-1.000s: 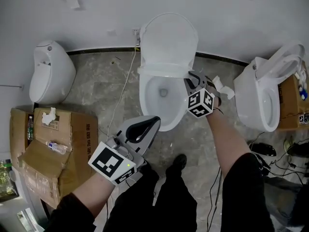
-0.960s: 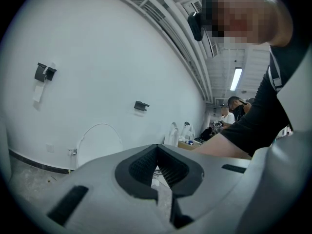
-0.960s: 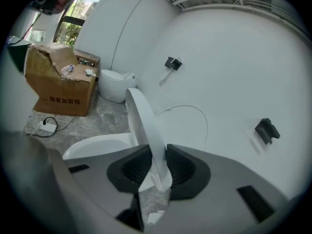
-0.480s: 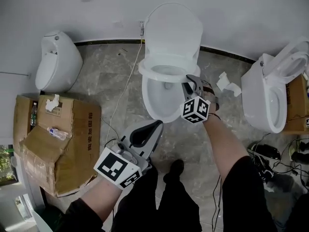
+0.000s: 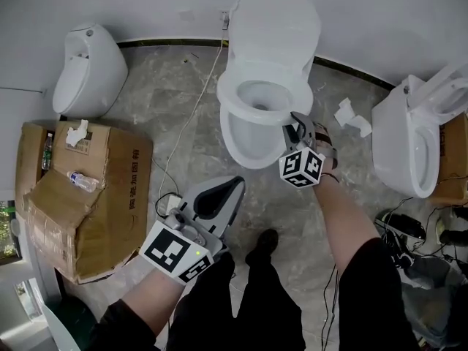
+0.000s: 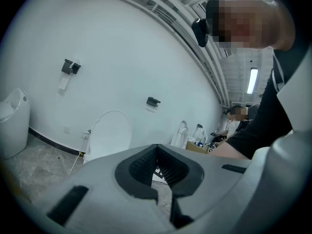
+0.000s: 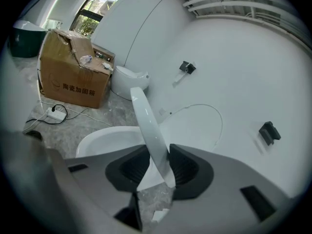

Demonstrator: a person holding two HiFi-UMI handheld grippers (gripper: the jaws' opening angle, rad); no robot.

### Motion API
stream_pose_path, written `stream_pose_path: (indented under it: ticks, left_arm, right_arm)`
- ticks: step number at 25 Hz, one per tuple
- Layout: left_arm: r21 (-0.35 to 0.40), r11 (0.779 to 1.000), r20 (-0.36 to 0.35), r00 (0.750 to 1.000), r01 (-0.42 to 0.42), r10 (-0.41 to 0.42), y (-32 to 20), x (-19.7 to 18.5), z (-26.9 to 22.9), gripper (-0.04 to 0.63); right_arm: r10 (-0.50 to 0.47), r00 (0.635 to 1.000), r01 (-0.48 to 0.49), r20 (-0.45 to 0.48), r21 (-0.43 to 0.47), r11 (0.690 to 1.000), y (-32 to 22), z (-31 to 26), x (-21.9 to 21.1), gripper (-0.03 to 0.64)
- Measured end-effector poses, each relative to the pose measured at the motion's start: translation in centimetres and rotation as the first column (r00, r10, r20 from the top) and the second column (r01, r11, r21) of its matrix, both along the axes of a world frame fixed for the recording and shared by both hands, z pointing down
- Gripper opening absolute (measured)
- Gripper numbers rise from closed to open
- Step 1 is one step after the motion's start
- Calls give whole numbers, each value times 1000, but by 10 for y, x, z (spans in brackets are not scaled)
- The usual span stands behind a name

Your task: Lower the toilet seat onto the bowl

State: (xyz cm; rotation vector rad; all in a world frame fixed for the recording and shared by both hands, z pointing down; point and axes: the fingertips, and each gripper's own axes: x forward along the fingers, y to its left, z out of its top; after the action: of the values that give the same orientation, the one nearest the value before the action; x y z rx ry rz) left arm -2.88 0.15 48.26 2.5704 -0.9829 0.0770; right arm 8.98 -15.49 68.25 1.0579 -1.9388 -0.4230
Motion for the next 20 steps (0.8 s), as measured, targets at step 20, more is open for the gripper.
stream_pose_path:
  ticks: [20]
  left_arm:
    - [-32,997,-7,997,-73,73,31,-5,51,14]
  right_arm:
    - [-53,993,43,-108,-91,995,69,90,-17,141]
